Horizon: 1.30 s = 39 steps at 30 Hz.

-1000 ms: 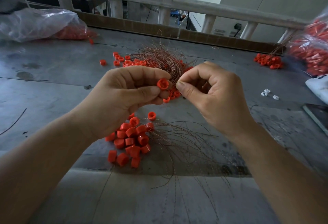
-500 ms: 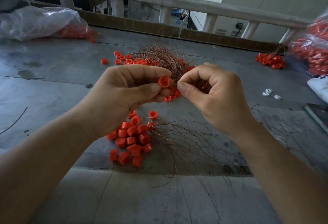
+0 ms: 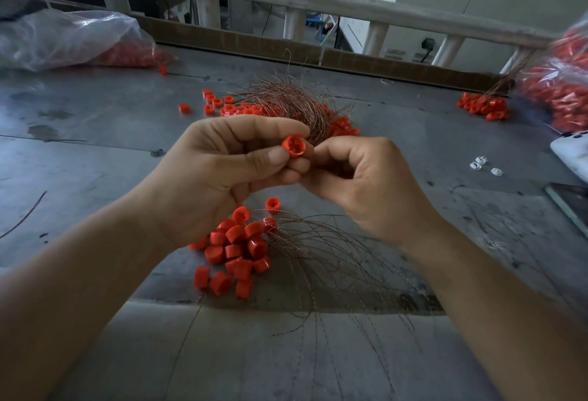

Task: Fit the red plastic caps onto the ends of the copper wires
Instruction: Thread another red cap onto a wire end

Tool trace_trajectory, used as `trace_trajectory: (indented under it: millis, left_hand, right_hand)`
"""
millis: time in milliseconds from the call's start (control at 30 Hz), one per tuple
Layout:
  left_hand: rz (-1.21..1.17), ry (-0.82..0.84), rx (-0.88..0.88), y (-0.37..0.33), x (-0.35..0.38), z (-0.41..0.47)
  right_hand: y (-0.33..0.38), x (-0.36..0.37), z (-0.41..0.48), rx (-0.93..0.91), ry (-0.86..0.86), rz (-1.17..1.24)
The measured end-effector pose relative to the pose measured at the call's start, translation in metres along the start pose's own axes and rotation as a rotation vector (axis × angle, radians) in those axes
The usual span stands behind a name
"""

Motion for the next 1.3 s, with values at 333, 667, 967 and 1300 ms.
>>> trace_trajectory:
  millis: [333, 667, 967, 1300]
  left_hand:
    - [0.035, -0.051, -0.051, 0.002, -0.004, -0.001]
    - [0.023, -0.038, -0.053, 0.0, -0.006, -0.001]
    - [0.049, -0.037, -0.059, 0.002, -0.007, 0.0]
    - [0.09, -0.05, -0.06, 0.004, -0.006, 0.0]
  right_hand:
    - [-0.057, -0.062, 0.013, 0.222, -0.248, -0.358]
    - [-0.081, -0.063, 0.018, 0.303, -0.269, -0.607]
    - [-0.068, -0.063, 0.015, 0.299, -0.309, -0.39]
    - [-0.02, -0.038, 0.009, 0.157, -0.214, -0.025]
Point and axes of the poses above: each hand's wrist, its own z-axis towards the middle knuckle, its own x-axis out of the palm, y = z × x, the point moved 7 cm from there along z, towards the middle knuckle, and after that the axes turned 9 degrees about z, right-handed, at the moved point
